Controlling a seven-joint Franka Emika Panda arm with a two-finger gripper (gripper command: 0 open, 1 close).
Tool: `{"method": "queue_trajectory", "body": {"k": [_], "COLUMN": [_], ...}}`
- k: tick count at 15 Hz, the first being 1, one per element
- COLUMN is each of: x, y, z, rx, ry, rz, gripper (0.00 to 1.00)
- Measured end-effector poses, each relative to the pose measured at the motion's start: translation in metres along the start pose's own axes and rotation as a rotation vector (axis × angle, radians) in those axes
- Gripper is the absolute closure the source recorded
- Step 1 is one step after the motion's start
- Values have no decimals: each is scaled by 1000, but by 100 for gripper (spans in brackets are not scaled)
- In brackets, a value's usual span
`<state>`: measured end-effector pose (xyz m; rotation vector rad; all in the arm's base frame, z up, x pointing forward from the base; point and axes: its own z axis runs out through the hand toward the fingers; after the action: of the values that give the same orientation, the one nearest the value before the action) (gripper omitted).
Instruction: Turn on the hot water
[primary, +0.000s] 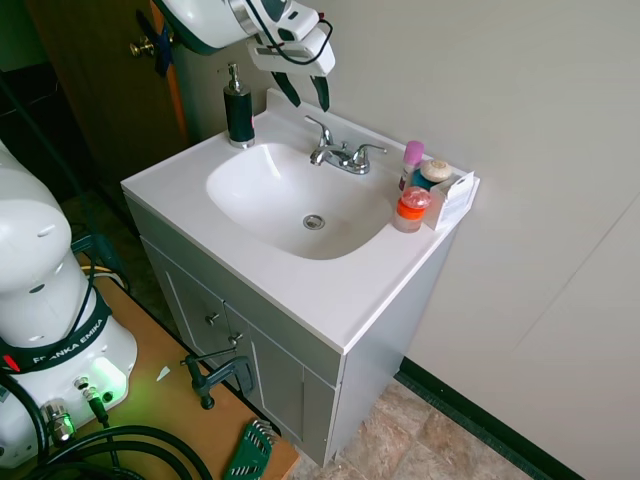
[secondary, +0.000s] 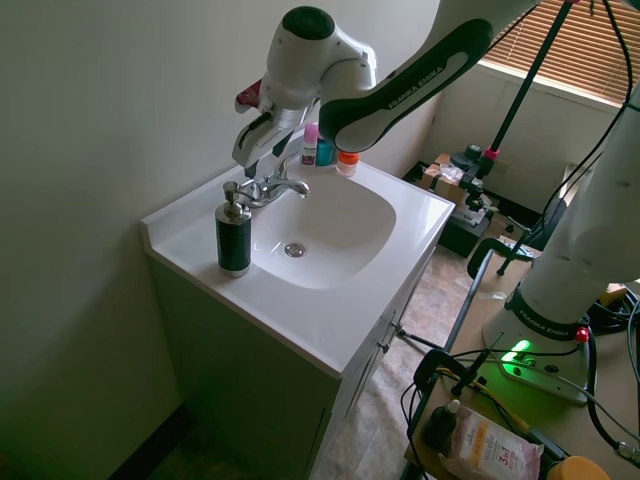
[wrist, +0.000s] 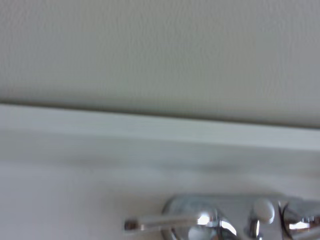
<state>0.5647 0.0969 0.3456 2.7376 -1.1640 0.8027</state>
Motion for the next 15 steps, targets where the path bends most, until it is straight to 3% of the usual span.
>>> {"method": "queue_trajectory", "body": {"k": [3,8,11,15], "x": [-2,-11,-14,-23], "y": [-18,-19,-2,52], "z": [22,62,63,54], "rx": [16,-14,-14,-22], "ry": [64,51,34,-4], "rz": [-3,-5,11,43], "gripper": [0,0,0,0]}}
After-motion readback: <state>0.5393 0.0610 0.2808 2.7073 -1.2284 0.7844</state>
